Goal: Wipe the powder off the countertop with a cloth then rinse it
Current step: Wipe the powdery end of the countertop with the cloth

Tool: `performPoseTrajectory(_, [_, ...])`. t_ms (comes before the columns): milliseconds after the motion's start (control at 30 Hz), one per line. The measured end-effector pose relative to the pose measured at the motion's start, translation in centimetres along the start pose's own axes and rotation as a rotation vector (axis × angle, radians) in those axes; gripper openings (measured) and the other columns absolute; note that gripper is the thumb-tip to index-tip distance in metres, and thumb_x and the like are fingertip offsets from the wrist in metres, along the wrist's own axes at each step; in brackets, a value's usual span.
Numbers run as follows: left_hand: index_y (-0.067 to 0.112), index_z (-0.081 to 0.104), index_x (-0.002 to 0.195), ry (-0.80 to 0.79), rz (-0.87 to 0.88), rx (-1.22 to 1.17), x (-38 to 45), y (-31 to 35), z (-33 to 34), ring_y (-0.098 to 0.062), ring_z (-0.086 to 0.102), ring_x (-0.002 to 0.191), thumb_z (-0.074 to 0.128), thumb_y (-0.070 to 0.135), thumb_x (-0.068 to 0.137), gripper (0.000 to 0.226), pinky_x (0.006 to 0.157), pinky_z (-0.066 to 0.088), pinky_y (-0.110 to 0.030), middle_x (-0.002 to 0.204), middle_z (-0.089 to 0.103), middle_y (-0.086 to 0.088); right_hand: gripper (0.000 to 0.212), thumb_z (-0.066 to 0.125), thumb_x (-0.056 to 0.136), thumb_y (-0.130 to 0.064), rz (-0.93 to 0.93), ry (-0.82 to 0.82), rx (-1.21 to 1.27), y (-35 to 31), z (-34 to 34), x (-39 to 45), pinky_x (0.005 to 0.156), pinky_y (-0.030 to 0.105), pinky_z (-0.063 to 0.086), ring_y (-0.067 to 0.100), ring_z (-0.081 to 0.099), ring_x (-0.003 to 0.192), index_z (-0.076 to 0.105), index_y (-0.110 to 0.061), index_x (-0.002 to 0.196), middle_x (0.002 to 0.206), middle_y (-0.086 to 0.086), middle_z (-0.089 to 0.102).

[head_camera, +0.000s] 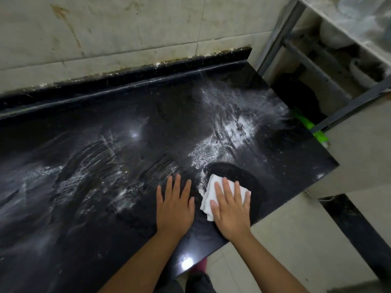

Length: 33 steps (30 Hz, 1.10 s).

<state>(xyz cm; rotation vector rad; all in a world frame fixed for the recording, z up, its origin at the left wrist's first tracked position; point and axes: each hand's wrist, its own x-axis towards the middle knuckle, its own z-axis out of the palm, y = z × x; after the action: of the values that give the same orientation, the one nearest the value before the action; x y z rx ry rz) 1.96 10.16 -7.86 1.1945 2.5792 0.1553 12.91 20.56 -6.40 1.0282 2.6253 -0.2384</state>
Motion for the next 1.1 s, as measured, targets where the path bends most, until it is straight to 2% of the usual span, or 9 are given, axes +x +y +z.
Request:
performPoseTrajectory(100, [0.014,0.065,0.113,0.032,0.011,0.014,0.1,-0.1,0.1,-0.035,0.057,0.112,0.032,0.036,0.081,0.051,0.096,0.021,-0.047,0.121,0.061,-0.015,0.063,-0.002,0.096,-0.049,0.166,-0.051,0.060,3.6,0.9,-2.7,0.101,0.055,0.026,0.031,0.030,0.128,0.039,-0.019,0.135,0.137,0.006,0.050])
performPoseTrajectory(233, [0.014,0.065,0.113,-0.005,0.000,0.000,0.2,0.2,-0.1,-0.034,0.057,0.112,0.022,0.036,0.092,0.053,0.096,0.022,-0.047,0.121,0.061,-0.014,0.078,-0.014,0.079,-0.060,0.348,0.005,0.147,9.6,-0.6,-1.7,0.114,0.049,0.001,0.025,-0.007,0.144,0.004,-0.029,0.148,0.157,-0.003,-0.003])
performPoseTrajectory(433, [0.014,0.068,0.108,0.068,-0.116,-0.043,0.5,1.2,-0.4,-0.032,0.054,0.114,0.001,0.042,0.098,0.073,0.082,0.042,-0.062,0.117,0.063,-0.015,0.055,0.018,0.099,-0.040,0.538,0.069,0.194,14.7,-4.2,5.1,0.113,0.052,-0.003,0.028,-0.010,0.143,0.005,-0.023,0.149,0.157,0.001,-0.005])
performPoseTrajectory(567, [0.013,0.064,0.113,0.194,-0.173,-0.066,2.4,5.7,-0.8,-0.032,0.044,0.121,0.010,0.040,0.098,0.062,0.085,0.039,-0.063,0.124,0.058,-0.017,0.063,0.006,0.095,-0.047,0.200,0.116,0.131,13.4,-4.8,10.7,0.112,0.054,-0.003,0.035,-0.004,0.143,0.008,-0.013,0.149,0.157,0.008,0.000])
performPoseTrajectory(667, [0.009,0.064,0.112,0.232,-0.258,-0.102,4.3,10.9,-1.1,-0.035,0.044,0.121,0.031,0.032,0.088,0.047,0.082,0.041,-0.064,0.123,0.058,-0.019,0.074,-0.005,0.093,-0.050,-0.192,0.110,-0.027,12.9,-3.5,9.6,0.107,0.051,0.014,0.037,0.032,0.133,0.039,-0.011,0.138,0.144,0.010,0.041])
performPoseTrajectory(767, [0.008,0.065,0.111,0.216,-0.291,-0.110,5.4,15.6,-0.6,-0.042,0.053,0.114,0.034,0.029,0.083,0.047,0.083,0.042,-0.062,0.122,0.058,-0.021,0.061,0.001,0.096,-0.048,-0.265,0.004,-0.005,18.8,-2.2,6.0,0.098,0.050,0.023,0.029,0.036,0.124,0.041,-0.016,0.129,0.133,0.005,0.055])
performPoseTrajectory(867, [0.011,0.064,0.113,0.169,-0.320,-0.110,5.8,19.5,0.5,-0.041,0.053,0.114,0.033,0.032,0.085,0.047,0.083,0.041,-0.061,0.123,0.058,-0.018,0.069,-0.001,0.096,-0.049,-0.086,0.018,0.002,27.9,-3.4,7.4,0.092,0.059,0.038,0.037,0.043,0.121,0.047,-0.011,0.127,0.131,0.011,0.054])
performPoseTrajectory(1033, [0.016,0.062,0.118,0.082,-0.483,-0.083,5.3,22.4,2.9,-0.037,0.050,0.119,0.008,0.044,0.097,0.065,0.086,0.039,-0.061,0.125,0.058,-0.016,0.062,0.013,0.098,-0.047,0.093,0.011,0.018,30.4,-7.6,14.7,0.114,0.053,0.003,0.032,-0.004,0.143,0.003,-0.014,0.149,0.157,0.004,-0.003])
performPoseTrajectory(1100, [0.015,0.062,0.118,0.082,-0.523,-0.085,5.2,22.6,3.6,-0.035,0.044,0.122,0.006,0.046,0.097,0.067,0.096,0.036,-0.056,0.125,0.058,-0.016,0.061,0.016,0.099,-0.044,0.042,0.035,0.028,27.3,-8.0,16.7,0.114,0.051,-0.002,0.032,-0.009,0.143,-0.001,-0.015,0.149,0.157,0.003,-0.009])
